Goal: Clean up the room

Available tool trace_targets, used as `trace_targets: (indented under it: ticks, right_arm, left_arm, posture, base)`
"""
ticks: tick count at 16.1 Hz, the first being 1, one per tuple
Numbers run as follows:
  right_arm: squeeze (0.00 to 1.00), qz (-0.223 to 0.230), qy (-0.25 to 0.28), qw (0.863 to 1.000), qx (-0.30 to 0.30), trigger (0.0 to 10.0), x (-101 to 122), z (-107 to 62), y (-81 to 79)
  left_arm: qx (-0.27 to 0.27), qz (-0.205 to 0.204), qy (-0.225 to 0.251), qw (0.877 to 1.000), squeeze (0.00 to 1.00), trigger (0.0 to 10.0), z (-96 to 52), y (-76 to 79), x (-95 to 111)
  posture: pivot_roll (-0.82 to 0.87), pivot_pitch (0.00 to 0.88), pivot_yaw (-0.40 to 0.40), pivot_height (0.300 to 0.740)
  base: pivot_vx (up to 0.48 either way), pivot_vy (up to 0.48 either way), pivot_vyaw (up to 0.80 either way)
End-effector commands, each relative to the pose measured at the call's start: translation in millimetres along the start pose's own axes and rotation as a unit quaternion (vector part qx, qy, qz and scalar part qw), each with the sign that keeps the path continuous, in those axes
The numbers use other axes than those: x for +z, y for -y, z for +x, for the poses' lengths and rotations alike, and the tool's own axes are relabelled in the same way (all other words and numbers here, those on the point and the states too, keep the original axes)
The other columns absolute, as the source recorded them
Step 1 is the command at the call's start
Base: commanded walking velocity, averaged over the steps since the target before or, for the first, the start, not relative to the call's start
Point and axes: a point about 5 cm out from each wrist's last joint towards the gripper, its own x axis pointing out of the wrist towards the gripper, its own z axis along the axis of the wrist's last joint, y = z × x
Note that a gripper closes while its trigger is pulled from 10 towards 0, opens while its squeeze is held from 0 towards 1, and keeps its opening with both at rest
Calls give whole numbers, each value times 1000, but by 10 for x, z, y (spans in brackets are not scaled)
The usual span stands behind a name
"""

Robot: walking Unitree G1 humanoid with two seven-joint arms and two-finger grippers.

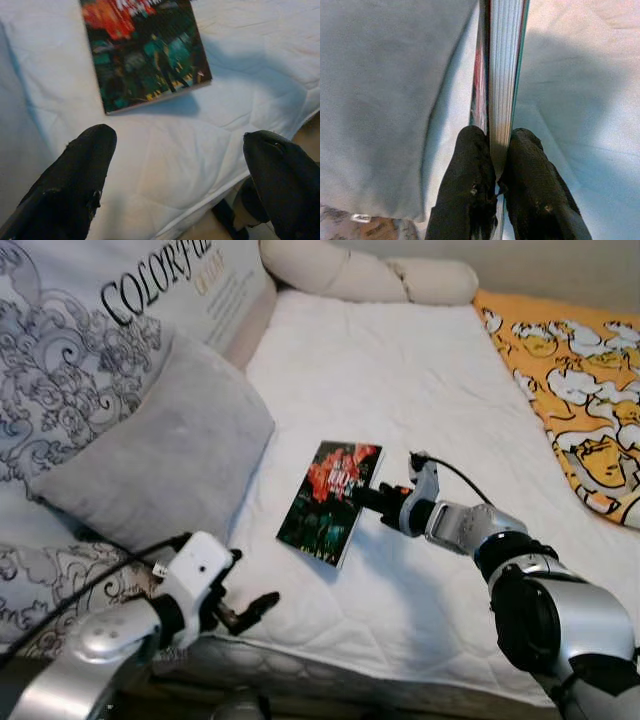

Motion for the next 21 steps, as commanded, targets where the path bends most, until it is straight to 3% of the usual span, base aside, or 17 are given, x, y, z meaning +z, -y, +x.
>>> trace_targets:
  ticks: [1,2,3,4,6,11,15,18,20,21]
  right_arm:
    - [0,-14,-12,1000,-21,10000,-51,8,38]
    - [0,-29,-5,998,-46,10000,-70,36,50]
    - [541,-45,1,997,-70,10000,-84,53,70]
    - [1000,-82,6,991,-108,10000,-108,70,107]
    - [1000,-149,-1,980,-134,10000,-141,88,128]
    - [1000,-220,46,961,-159,10000,78,36,116]
    - [1000,-219,113,953,-174,10000,159,-40,186]
    - [1000,-255,76,928,-262,10000,-67,-80,403]
    - [1000,-242,72,932,-261,10000,-112,-58,399]
    - [0,-234,68,934,-263,10000,-151,-33,387]
  left_arm:
    - [-1,3,3,1000,0,10000,-55,20,44]
    - [6,3,1,1000,0,10000,-102,26,59]
    - [14,4,1,1000,0,10000,-117,22,63]
    - [29,2,1,1000,0,10000,-135,21,69]
    - [32,-3,0,999,0,10000,-139,57,70]
    - [28,-9,1,1000,0,10000,-96,85,80]
    - [22,-11,8,1000,0,10000,-29,114,105]
    - [0,-4,10,1000,0,10000,5,142,142]
    - [-4,-1,10,1000,0,10000,-1,147,156]
    - [-6,1,8,1000,0,10000,-18,153,167]
  posture:
    - [194,153,-83,740]
    - [207,162,-91,740]
    - [216,166,-95,740]
    - [223,168,-98,740]
    - [232,170,-107,740]
    - [211,145,-102,740]
    - [180,139,-88,740]
    - [176,159,-72,740]
    - [180,166,-66,740]
    - [194,181,-64,740]
  base:
    - [0,0,0]
    - [0,0,0]
    - [0,0,0]
    - [0,0,0]
    - [0,0,0]
    - [0,0,0]
    - [0,0,0]
    - [0,0,0]
    - [0,0,0]
    - [0,0,0]
